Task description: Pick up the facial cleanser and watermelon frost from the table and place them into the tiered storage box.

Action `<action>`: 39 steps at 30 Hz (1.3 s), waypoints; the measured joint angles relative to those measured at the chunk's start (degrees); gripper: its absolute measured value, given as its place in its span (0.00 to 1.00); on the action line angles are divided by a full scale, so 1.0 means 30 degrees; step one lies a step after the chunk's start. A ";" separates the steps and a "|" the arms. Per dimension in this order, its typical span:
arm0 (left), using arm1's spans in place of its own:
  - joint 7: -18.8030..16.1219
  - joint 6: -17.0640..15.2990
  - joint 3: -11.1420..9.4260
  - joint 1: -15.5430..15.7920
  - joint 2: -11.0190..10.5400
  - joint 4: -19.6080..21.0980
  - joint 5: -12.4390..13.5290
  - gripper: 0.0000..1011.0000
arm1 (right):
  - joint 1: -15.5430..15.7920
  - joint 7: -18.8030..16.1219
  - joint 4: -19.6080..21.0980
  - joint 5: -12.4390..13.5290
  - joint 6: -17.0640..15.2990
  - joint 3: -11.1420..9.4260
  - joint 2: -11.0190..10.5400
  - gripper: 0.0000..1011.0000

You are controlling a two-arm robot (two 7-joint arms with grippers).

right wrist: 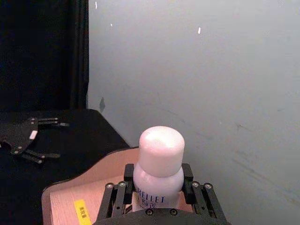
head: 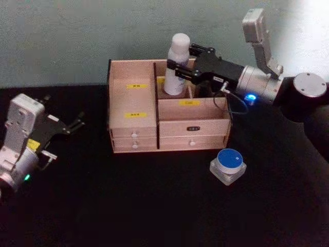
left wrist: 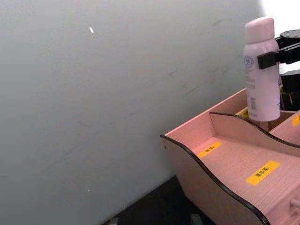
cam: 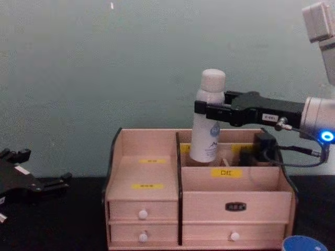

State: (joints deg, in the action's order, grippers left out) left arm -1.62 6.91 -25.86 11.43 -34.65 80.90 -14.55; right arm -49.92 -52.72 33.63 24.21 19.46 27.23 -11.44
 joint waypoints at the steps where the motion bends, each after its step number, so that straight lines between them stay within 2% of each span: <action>1: 0.0000 0.0000 0.0000 0.0000 0.0000 0.0000 0.0000 0.99 | -0.0031 -0.0013 -0.0082 -0.0033 0.0021 -0.0009 0.0032 0.59; 22: 0.0000 0.0000 0.0001 0.0000 -0.0001 0.0000 0.0000 0.99 | -0.0587 -0.0226 -0.1736 -0.0768 0.0496 -0.0372 0.0722 0.59; 39: 0.0000 0.0000 0.0000 -0.0001 0.0000 0.0000 0.0001 0.99 | -0.0643 -0.0305 -0.2143 -0.1318 0.0352 -0.0512 0.0932 0.59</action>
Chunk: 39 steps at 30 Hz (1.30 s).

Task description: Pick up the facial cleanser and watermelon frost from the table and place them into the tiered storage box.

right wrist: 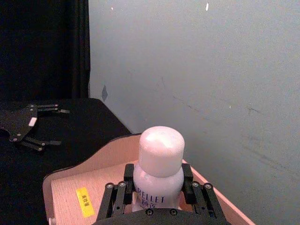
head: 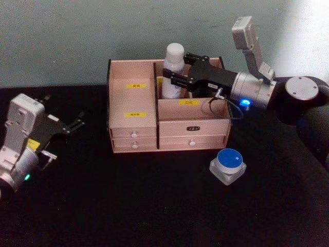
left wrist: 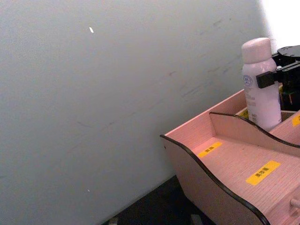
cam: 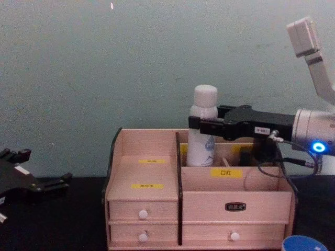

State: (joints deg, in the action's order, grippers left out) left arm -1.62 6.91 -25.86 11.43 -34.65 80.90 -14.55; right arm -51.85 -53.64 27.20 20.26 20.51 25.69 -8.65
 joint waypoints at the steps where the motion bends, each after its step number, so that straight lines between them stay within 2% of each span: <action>1: 0.0000 0.0000 0.0000 0.0000 0.0000 0.0000 -0.0001 0.99 | 0.0004 0.0012 -0.0007 -0.0024 -0.0017 -0.0002 0.0008 0.59; 39: 0.0000 0.0000 0.0001 0.0001 -0.0001 0.0000 -0.0001 0.99 | 0.0455 0.0230 0.0376 -0.0486 -0.0811 -0.0042 0.0055 0.59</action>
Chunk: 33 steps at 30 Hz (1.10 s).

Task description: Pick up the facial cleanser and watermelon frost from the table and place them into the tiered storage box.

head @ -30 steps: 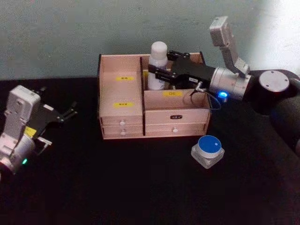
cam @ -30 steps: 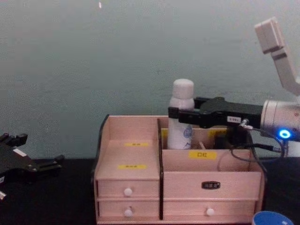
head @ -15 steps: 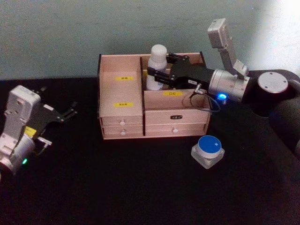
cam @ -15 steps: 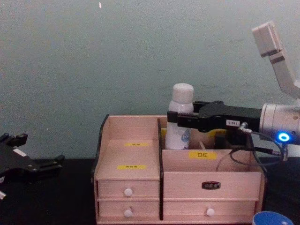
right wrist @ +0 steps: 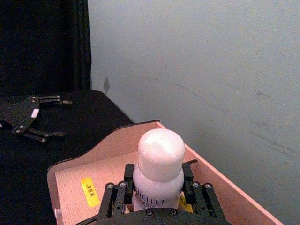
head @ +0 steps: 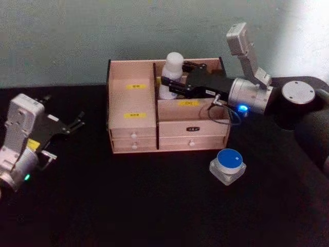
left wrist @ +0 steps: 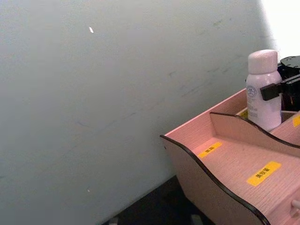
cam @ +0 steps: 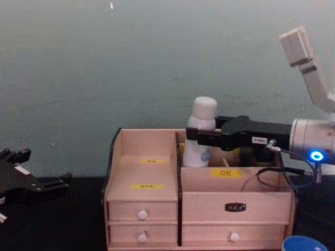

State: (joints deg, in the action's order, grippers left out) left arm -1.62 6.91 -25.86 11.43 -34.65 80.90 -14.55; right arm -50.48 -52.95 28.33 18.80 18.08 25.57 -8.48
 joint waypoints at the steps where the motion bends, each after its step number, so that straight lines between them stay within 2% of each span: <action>1: -0.0001 -0.0001 -0.0001 0.0000 0.0001 0.0001 0.0000 0.99 | 0.0016 -0.0002 0.0022 -0.0009 -0.0024 0.0013 -0.0002 0.59; 33: -0.0001 0.0000 0.0000 0.0000 0.0001 0.0001 0.0000 0.99 | 0.0114 0.0063 0.0202 -0.0103 -0.0149 0.0090 -0.0056 0.59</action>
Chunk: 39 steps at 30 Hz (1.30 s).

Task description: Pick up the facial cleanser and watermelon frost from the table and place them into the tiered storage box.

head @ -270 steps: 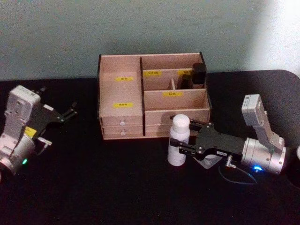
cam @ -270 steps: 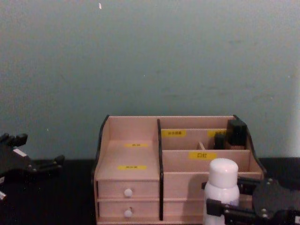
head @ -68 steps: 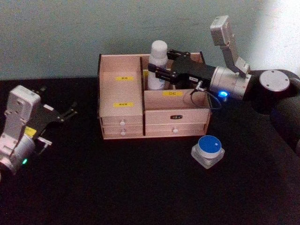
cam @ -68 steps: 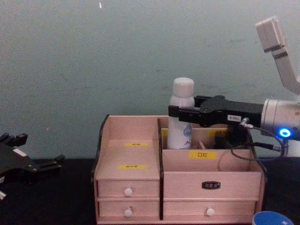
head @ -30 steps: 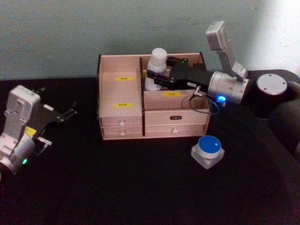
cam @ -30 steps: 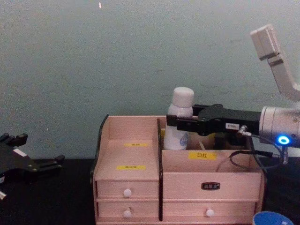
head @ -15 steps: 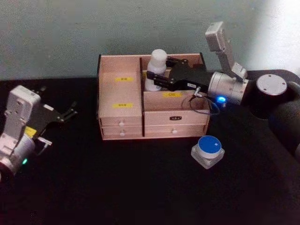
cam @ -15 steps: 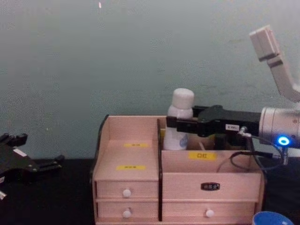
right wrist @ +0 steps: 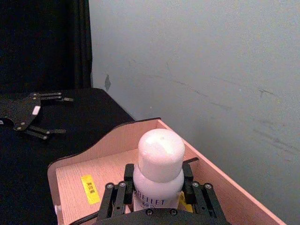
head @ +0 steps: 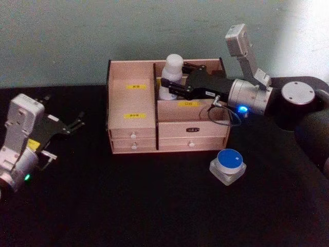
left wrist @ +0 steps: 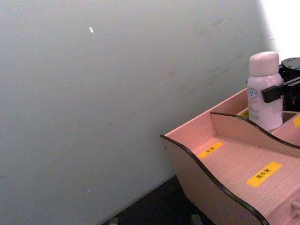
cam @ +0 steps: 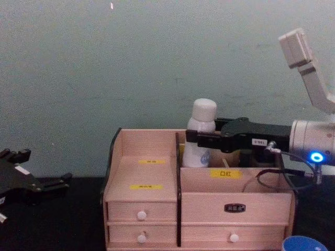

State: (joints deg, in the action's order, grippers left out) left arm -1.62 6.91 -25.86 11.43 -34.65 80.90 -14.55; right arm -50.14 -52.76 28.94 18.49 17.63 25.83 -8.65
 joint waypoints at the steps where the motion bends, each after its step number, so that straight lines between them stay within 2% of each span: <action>1: 0.0000 0.0000 -0.0001 -0.0001 0.0000 0.0000 -0.0001 0.99 | -0.0002 -0.0002 -0.0003 0.0001 0.0003 0.0000 0.0000 0.59; 3: 0.0000 0.0000 -0.0001 -0.0001 -0.0001 -0.0001 0.0000 0.99 | -0.0004 -0.0008 -0.0005 0.0002 0.0005 -0.0001 0.0000 0.59; 6: 0.0000 0.0000 0.0000 0.0000 -0.0001 -0.0001 0.0000 0.99 | -0.0008 -0.0038 -0.0006 -0.0002 0.0011 0.0001 0.0013 0.65; 7: 0.0000 0.0000 -0.0001 0.0000 0.0000 -0.0001 0.0000 0.99 | -0.0008 -0.0034 -0.0006 -0.0001 0.0013 0.0000 0.0015 0.71; 18: 0.0000 0.0000 0.0000 0.0000 0.0000 0.0000 0.0000 0.99 | -0.0013 -0.0033 -0.0006 0.0003 0.0020 0.0000 0.0002 0.99; 35: 0.0000 0.0000 -0.0001 0.0000 0.0001 -0.0001 0.0000 0.99 | -0.0015 -0.0022 -0.0005 0.0018 0.0019 0.0000 0.0000 0.99; 39: 0.0001 0.0000 -0.0001 0.0000 0.0000 -0.0002 0.0000 0.99 | 0.0195 0.0368 0.0581 0.0003 -0.0167 0.0003 -0.0170 0.99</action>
State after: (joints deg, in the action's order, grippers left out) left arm -1.62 6.91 -25.86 11.43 -34.65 80.90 -14.55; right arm -49.56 -51.66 30.68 18.50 17.13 25.84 -9.16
